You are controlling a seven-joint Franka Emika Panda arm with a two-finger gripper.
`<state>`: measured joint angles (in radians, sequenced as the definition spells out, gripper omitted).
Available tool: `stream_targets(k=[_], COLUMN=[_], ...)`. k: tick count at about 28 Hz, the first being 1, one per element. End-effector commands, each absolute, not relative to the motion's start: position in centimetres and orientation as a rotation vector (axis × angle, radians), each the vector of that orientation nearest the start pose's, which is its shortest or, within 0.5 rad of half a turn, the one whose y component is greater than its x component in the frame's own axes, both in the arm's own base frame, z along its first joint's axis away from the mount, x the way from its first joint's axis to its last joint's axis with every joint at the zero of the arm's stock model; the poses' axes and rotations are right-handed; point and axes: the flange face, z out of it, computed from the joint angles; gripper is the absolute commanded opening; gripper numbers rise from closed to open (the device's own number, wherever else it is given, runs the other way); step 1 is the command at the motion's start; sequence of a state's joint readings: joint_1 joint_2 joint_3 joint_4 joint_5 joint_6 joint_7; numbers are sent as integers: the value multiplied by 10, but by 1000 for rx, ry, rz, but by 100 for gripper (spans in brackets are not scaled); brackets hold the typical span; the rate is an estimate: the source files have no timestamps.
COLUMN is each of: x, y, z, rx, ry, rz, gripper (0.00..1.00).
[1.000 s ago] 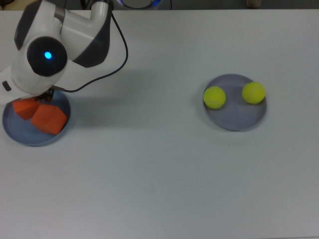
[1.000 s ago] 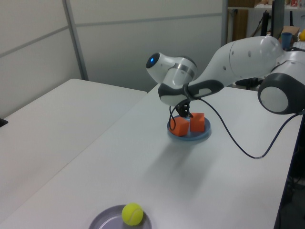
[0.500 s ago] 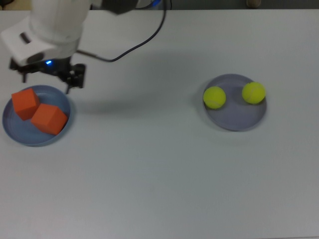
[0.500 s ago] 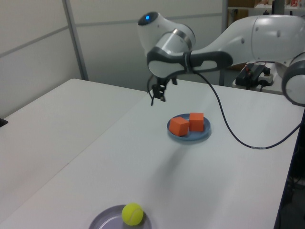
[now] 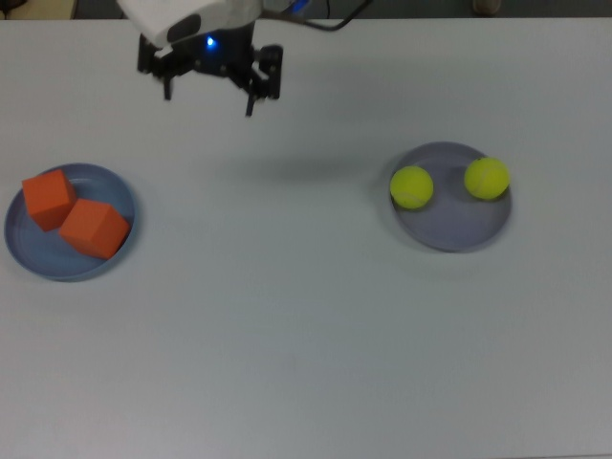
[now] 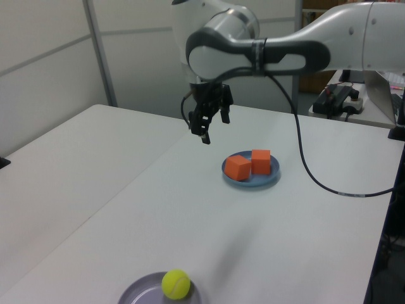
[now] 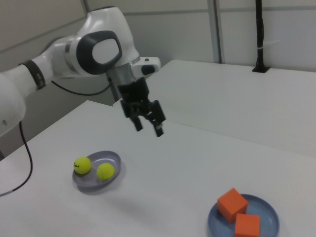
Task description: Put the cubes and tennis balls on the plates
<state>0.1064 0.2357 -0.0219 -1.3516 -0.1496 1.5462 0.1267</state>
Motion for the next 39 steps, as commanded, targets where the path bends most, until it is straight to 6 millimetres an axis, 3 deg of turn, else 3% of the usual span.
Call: stream_targets(k=[1,8,18,23,27,29,35,39], x=[588,565,567,578,592,594,597,598], y=[40,46,36,41,47,49,81,83], z=[609,623,620,603,615,617,620,623], rx=[-3236,-3228,-3225,-3247,-3247,-3243,-3231,-3223], ry=[130,216,266,238,206,192,71,75], rz=[153,250,248,277,62,25,-64,-85], gripper=[100,100,100,100,100,100,100,100])
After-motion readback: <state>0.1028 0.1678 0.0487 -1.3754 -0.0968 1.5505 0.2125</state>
